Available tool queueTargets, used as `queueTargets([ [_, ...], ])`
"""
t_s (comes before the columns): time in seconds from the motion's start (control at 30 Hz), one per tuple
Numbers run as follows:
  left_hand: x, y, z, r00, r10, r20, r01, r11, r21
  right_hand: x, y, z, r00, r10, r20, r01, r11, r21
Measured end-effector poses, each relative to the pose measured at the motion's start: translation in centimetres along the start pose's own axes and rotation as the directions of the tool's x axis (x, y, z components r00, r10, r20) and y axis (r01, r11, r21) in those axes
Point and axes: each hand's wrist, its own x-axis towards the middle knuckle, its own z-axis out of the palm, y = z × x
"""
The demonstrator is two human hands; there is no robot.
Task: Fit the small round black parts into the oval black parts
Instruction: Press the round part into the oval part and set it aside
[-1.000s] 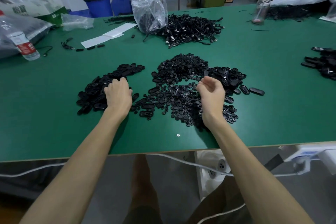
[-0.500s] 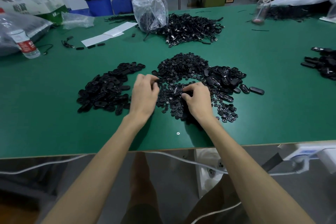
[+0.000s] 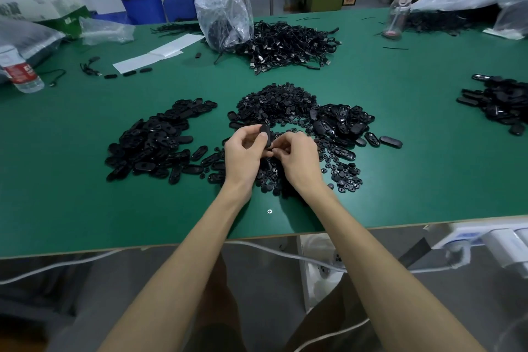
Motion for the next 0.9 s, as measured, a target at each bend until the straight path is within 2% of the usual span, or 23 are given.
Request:
queueTargets([
  [0.17,0.0,-0.1,-0.2,1.0,-0.024,-0.014,0.022,0.992,-0.12,-0.5,0.1,-0.7,0.993,0.088,-0.081,-0.063,0.958,0.279],
  [0.37,-0.1,-0.1,-0.2,1.0,-0.011,0.006,0.011,0.988,-0.157,-0.8,0.8,-1.3,0.967,0.184,-0.177,-0.059,0.836,0.545],
  [0.53,-0.3,-0.1,-0.3,0.998,0.008,0.062,0.006,0.975,-0.224,-0.9,0.9,-1.5,0.979,0.16,-0.129,-0.057,0.815,0.576],
  [0.9,-0.2,-0.7,-0.3,0.985,0.054,0.166,-0.029,0.988,-0.151,-0.8,1.0,-1.3,0.979,0.164,-0.119,-0.057,0.786,0.616],
])
